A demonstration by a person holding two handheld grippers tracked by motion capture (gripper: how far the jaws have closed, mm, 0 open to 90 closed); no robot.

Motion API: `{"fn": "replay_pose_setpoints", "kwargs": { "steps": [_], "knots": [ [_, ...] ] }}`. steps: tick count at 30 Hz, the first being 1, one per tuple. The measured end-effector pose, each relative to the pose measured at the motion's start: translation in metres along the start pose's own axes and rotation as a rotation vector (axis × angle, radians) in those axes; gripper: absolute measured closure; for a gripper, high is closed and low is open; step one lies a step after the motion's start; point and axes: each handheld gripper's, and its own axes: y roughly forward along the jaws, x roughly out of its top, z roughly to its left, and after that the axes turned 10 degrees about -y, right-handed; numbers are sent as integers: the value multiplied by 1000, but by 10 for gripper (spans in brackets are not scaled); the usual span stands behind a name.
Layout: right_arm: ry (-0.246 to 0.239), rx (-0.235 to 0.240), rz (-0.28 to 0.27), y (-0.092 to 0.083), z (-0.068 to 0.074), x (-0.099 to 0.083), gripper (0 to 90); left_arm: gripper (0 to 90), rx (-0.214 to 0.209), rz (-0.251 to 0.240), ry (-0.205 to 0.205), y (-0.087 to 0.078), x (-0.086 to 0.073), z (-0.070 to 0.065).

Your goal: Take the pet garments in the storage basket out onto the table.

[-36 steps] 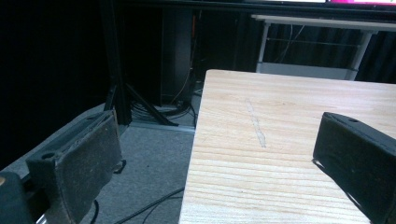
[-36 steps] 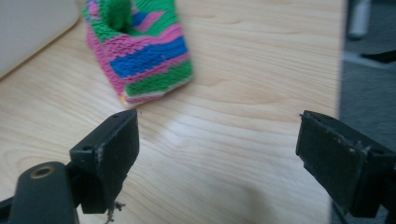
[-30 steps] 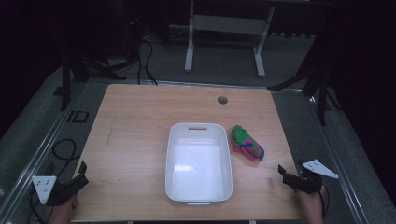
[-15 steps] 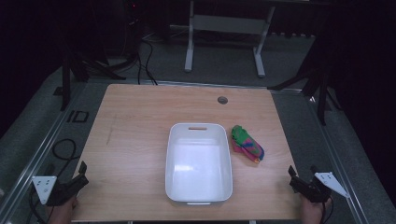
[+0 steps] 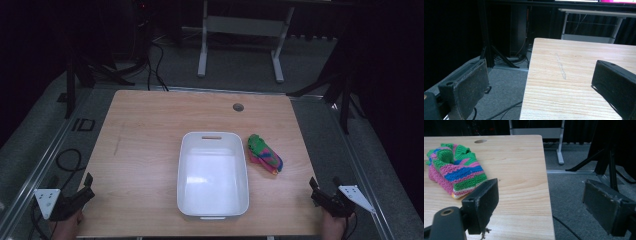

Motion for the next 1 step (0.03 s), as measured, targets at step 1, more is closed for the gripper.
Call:
{"fn": "replay_pose_setpoints", "kwargs": {
  "steps": [1],
  "knots": [
    [1,6,4,0,0,0,136,13,-1,1,1,0,0,0]
  ]
}}
